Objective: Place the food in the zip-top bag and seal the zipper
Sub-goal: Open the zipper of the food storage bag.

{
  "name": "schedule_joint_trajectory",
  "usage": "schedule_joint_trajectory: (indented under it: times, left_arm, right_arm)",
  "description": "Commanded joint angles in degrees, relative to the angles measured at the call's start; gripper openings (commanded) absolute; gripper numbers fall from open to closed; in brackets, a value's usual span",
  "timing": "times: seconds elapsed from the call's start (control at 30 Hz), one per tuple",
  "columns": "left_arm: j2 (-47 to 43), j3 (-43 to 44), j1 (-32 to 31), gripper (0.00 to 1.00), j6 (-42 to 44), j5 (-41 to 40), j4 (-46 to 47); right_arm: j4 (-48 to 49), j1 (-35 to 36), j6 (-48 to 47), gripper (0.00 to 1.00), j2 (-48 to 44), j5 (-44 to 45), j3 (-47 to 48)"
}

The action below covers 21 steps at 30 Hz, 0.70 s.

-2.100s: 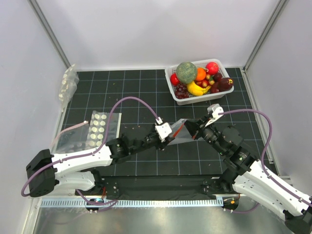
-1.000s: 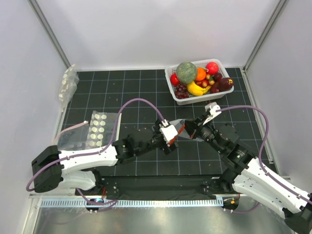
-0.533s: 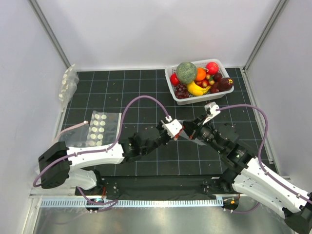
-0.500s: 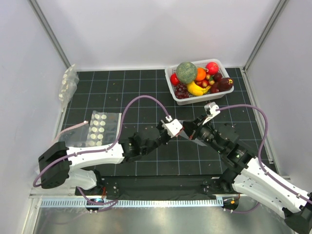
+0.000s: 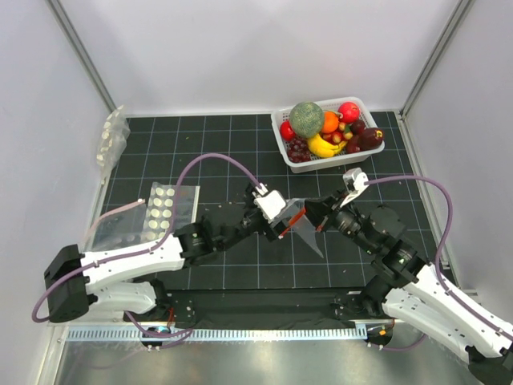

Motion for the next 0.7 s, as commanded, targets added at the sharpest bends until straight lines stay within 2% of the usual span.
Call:
schedule_joint_trajectory:
  times: [0.0, 0.1, 0.13, 0.17, 0.2, 0.23, 0.3, 0.33, 0.43, 0.47, 0.5, 0.53, 0.63, 0.67]
  left_arm:
    - [-0.99, 1.06, 1.0, 0.89, -0.01, 7.22, -2.24]
    - [-0.03, 1.15, 1.09, 0.91, 0.87, 9.95, -1.81]
    - [0.67, 1.42, 1.01, 0.89, 1.04, 10.04, -1.89]
    - [1.03, 1.85, 1.09, 0.82, 1.39, 10.83, -2.33]
    - [1.2, 1.86, 1.01, 0.82, 1.49, 10.84, -2.51]
    - [1.47, 2.21, 1.09, 0.66, 1.57, 12.66, -2.77]
    - [1.12, 2.38, 1.01, 0.46, 1.49, 15.56, -3.3]
    - [0.68, 2.21, 1.01, 0.29, 1.05, 17.58, -3.3]
    - [-1.16, 1.77, 1.01, 0.02, -1.84, 18.83, -2.86]
    - [-1.95, 1.6, 1.01, 0.0, -2.81, 19.01, -2.78]
    - [-2.22, 1.59, 1.01, 0.0, -3.95, 18.84, -2.86]
    - [-2.22, 1.68, 1.7, 0.0, -6.92, 18.31, -3.21]
    - [-0.21, 3.61, 7.75, 0.0, -12.64, 20.75, -6.9]
    - [0.5, 4.05, 9.95, 0.0, -17.19, 24.77, -7.08]
  right_arm:
    - [-1.96, 0.0, -1.04, 0.01, -1.42, -4.16, 4.7]
    - [-4.85, 0.0, -0.6, 0.01, -1.42, -6.72, 6.99]
    - [-5.05, 0.0, -0.34, 0.01, -1.33, -8.21, 7.34]
    - [-5.22, -0.09, -0.25, 0.01, -1.33, -9.0, 7.87]
    - [-5.31, 0.0, -0.16, 0.01, -1.24, -9.71, 8.05]
    - [-5.49, 0.0, -0.07, 0.01, -1.16, -10.5, 8.22]
    - [-5.92, 0.0, -0.51, 0.01, -0.63, -11.03, 8.66]
    - [-6.28, 0.0, -0.95, 0.01, -0.28, -10.86, 8.75]
    - [-7.16, 0.0, -3.14, 0.03, 0.6, -9.63, 8.84]
    - [-7.42, 0.0, -4.11, 0.12, 0.86, -7.71, 8.75]
    - [-8.2, 0.0, -4.55, 0.28, 0.95, -6.3, 8.75]
    - [-8.39, 0.0, -4.64, 0.36, 0.87, -4.81, 8.67]
    - [-9.0, 0.0, -4.82, 0.46, -0.27, 0.9, 7.79]
    - [-9.09, 0.0, -4.38, 0.47, -0.63, 5.71, 7.26]
